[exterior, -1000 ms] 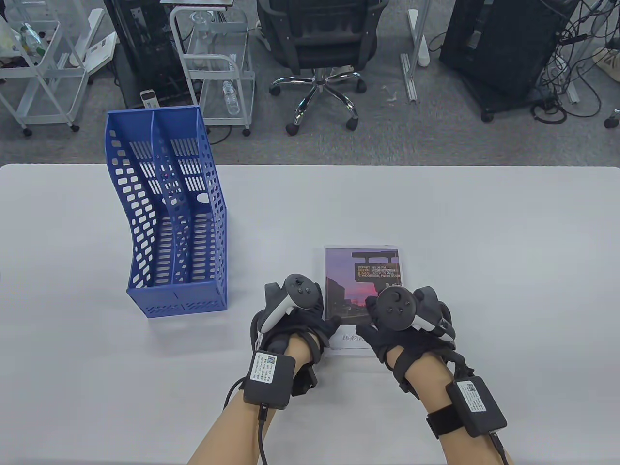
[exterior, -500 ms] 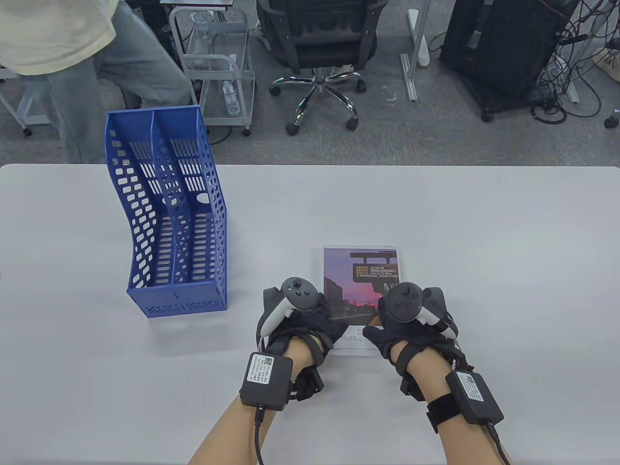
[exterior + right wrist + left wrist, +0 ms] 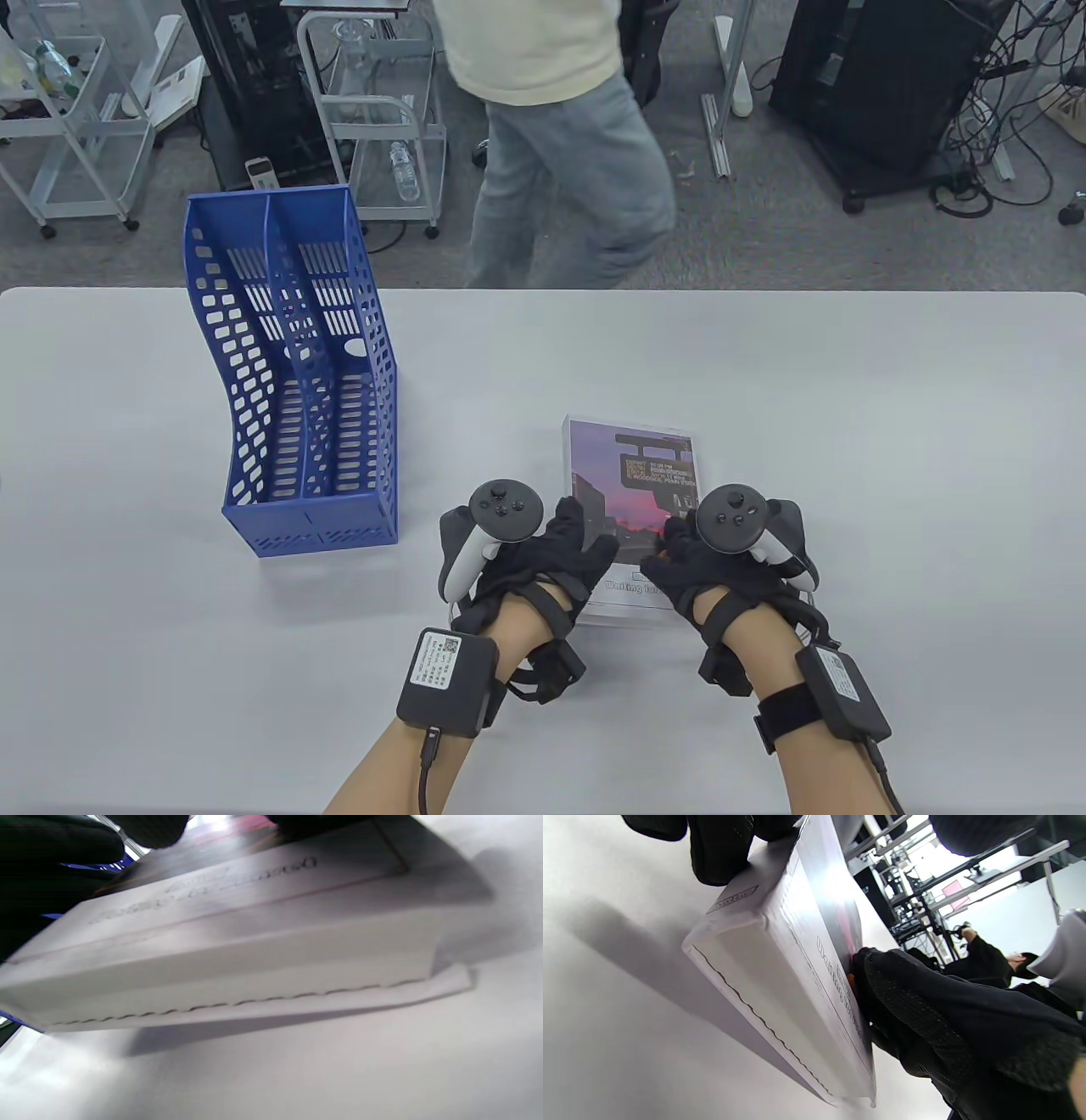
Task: Insert the book into the document holder
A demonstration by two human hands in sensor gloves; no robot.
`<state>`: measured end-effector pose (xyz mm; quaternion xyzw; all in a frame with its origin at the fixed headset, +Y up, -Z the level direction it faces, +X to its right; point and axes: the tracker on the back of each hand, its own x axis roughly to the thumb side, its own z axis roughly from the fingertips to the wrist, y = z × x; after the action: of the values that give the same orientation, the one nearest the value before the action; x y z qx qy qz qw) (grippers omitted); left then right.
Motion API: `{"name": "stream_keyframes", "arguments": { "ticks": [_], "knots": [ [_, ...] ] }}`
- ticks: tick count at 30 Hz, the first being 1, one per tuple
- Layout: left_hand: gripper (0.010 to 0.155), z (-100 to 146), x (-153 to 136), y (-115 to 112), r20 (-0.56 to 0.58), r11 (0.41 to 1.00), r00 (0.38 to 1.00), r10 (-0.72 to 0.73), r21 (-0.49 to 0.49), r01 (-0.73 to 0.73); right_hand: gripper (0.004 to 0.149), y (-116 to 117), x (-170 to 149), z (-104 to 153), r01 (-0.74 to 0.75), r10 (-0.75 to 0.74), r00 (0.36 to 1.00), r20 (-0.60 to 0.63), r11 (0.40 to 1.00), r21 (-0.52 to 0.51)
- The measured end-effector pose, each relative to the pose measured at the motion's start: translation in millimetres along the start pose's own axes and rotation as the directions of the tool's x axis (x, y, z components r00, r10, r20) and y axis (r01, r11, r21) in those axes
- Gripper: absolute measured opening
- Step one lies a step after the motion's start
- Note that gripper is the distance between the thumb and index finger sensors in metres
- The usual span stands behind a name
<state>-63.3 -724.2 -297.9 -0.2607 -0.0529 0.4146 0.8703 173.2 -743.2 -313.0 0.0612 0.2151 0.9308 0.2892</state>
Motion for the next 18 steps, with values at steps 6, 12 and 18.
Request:
{"name": "stream_keyframes", "arguments": {
  "ticks": [6, 12, 18],
  "knots": [
    [0.082, 7, 10, 2, 0.084, 0.999, 0.996, 0.028, 0.032, -0.030, 0.073, -9, -10, 2, 0.126, -0.126, 0.992, -0.002, 0.992, -0.010],
    [0.079, 14, 24, 0, 0.230, 0.996, 0.973, -0.003, 0.089, -0.018, 0.072, -19, -28, 5, 0.302, -0.303, 0.953, -0.010, 0.953, -0.018],
    [0.077, 19, 41, -14, 0.364, 0.995, 0.929, -0.063, 0.100, 0.028, 0.072, -21, -45, 5, 0.474, -0.474, 0.881, -0.012, 0.880, 0.020]
  ]
}}
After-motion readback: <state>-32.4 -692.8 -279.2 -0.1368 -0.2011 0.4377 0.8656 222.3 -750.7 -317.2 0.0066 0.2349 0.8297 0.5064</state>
